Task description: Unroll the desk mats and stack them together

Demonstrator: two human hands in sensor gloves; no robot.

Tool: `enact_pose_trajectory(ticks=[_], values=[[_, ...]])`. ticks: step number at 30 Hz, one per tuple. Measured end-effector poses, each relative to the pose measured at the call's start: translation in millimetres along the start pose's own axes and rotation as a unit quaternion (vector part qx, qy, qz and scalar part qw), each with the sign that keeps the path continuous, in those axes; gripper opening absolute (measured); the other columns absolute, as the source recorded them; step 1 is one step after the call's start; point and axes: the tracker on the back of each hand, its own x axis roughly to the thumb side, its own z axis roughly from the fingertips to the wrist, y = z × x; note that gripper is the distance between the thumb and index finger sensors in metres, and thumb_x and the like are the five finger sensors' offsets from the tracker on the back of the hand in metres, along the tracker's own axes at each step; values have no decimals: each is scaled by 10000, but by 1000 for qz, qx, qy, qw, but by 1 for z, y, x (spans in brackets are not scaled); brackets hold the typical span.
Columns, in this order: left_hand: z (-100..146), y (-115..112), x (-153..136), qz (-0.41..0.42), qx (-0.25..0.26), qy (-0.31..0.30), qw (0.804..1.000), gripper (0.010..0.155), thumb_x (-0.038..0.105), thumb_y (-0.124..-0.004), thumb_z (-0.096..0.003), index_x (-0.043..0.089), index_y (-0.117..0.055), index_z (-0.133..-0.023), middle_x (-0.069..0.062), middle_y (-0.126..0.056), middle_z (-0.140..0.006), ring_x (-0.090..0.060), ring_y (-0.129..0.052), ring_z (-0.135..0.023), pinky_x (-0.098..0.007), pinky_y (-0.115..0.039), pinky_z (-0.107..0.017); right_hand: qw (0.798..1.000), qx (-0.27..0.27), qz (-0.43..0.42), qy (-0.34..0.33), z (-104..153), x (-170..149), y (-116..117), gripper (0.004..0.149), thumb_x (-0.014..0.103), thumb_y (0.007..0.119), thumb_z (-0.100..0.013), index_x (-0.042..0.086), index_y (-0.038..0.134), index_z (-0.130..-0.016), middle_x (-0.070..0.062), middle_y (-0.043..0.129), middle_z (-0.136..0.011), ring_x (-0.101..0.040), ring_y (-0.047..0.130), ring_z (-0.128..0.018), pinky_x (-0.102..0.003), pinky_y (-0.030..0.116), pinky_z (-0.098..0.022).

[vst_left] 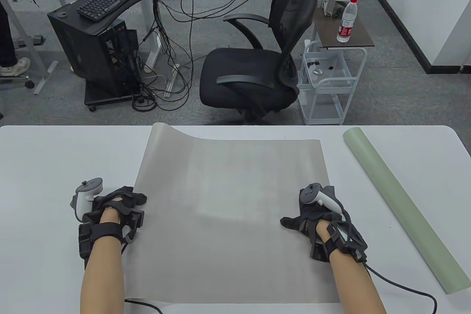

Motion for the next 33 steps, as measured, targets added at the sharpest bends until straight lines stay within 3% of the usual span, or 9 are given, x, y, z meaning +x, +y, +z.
enact_pose_trajectory(ticks=[4, 8, 12, 17, 25, 33], values=[[6, -15, 20, -87, 69, -23, 994, 574, 235, -900, -395, 277, -553, -850, -17, -744, -919, -244, -1041, -637, -375, -945, -405, 1000, -1, 0, 0, 0, 0, 0, 1049, 797, 583, -282, 398, -247, -785, 51, -424, -814, -298, -403, -725, -576, -182, -494], [13, -38, 40, -225, 121, -37, 966, 831, 163, -832, -415, 290, -249, -994, -1, -605, -1048, -260, -999, -692, -410, -901, -445, 1000, -3, 0, -1, 0, 0, 0, 1050, 797, 583, -281, 397, -246, -787, 50, -423, -816, -300, -401, -726, -577, -181, -495], [16, -53, 47, -290, 151, -29, 945, 874, 137, -813, -413, 400, -197, -974, 24, -537, -1070, -266, -932, -729, -409, -851, -475, 1000, -4, 1, -1, 0, 0, 0, 1050, 797, 583, -282, 395, -245, -788, 48, -422, -818, -301, -401, -727, -578, -181, -495], [18, -66, 56, -376, 190, 1, 907, 894, 154, -811, -409, 486, -171, -937, -67, -514, -1057, -274, -880, -737, -417, -821, -488, 1000, -3, 1, -2, 0, 0, 0, 1048, 796, 582, -284, 395, -245, -788, 48, -422, -817, -301, -401, -727, -579, -181, -495], [9, -80, 65, -497, 214, 85, 837, 920, 247, -832, -392, 495, -125, -925, -120, -391, -1082, -305, -827, -791, -441, -819, -498, 1000, -4, 0, -3, 0, 0, 0, 1049, 796, 583, -283, 395, -244, -789, 48, -421, -818, -302, -400, -727, -579, -181, -494], [-4, -79, 68, -526, 178, 155, 817, 933, 301, -830, -397, 503, -75, -906, -145, -250, -1108, -356, -739, -873, -497, -775, -543, 1000, -5, 0, -4, 0, 0, 0, 1049, 796, 583, -283, 395, -243, -789, 47, -421, -819, -302, -401, -727, -580, -181, -493]])
